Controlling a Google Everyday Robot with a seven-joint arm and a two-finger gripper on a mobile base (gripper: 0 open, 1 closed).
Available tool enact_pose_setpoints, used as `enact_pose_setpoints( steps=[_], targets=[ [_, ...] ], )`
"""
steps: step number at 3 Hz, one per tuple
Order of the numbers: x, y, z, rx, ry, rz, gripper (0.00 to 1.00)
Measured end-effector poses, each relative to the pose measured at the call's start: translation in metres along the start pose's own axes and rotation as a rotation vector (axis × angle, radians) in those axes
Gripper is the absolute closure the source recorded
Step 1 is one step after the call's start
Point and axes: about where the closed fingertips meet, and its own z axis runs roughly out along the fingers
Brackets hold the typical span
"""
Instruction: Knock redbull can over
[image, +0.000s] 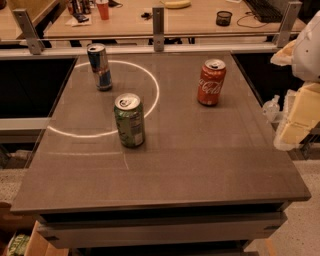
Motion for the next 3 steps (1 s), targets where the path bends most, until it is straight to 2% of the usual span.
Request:
enact_pose_setpoints(
  steps=[1, 2, 3],
  targets=[
    [0.000, 0.000, 0.000, 0.000, 0.000, 0.000, 0.00],
    [-0.006, -0.012, -0.006, 0.030, -0.041, 0.002, 0.00],
    [-0.025, -0.036, -0.012, 0.089, -0.125, 0.028, 0.00]
  ],
)
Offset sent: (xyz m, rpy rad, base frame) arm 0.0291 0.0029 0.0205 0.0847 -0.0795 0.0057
